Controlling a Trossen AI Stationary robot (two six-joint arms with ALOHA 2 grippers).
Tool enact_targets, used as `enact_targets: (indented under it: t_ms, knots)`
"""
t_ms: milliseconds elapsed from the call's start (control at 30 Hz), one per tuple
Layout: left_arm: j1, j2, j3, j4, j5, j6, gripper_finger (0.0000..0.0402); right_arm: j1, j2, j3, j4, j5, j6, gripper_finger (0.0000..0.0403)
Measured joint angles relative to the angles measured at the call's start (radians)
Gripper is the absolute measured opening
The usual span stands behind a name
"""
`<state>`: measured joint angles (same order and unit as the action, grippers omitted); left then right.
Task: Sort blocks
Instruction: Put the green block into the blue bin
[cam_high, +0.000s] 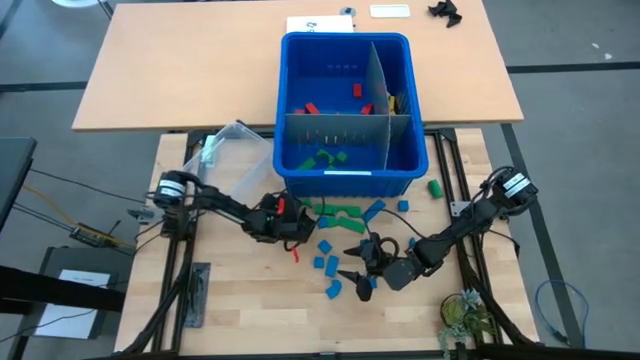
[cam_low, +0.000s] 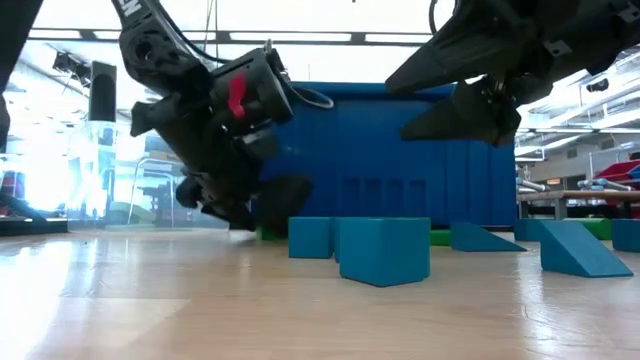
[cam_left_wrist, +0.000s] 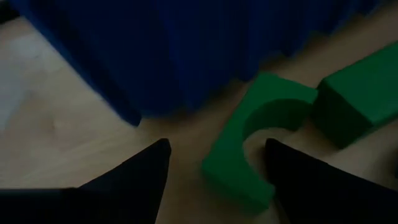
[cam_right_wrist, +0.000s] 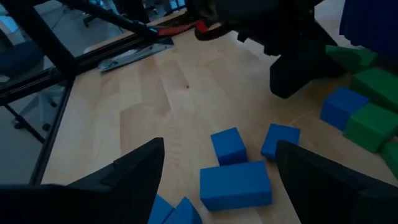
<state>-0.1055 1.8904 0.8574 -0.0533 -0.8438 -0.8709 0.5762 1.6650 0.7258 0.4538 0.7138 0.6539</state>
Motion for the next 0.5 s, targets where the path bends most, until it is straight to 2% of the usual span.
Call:
enact_targets:
  t_ms: [100,233,500]
  knots:
    - [0.017,0.001,0.001,0.018,0.045,0.021,0.0272,0.000,0.000,0.000,-0.005,0.005,0.000,0.0306]
    - [0.029,-0.001,0.002,0.056,0.112,0.127,0.0266,-0.002,0.000,0.000,-0.003,0.000,-0.003,0.0306]
    - [-0.001,-0.023,0.037,0.053,0.392,0.268,0.0227,-0.002,-0.007,0.000,0.025,-0.002,-0.054,0.0306]
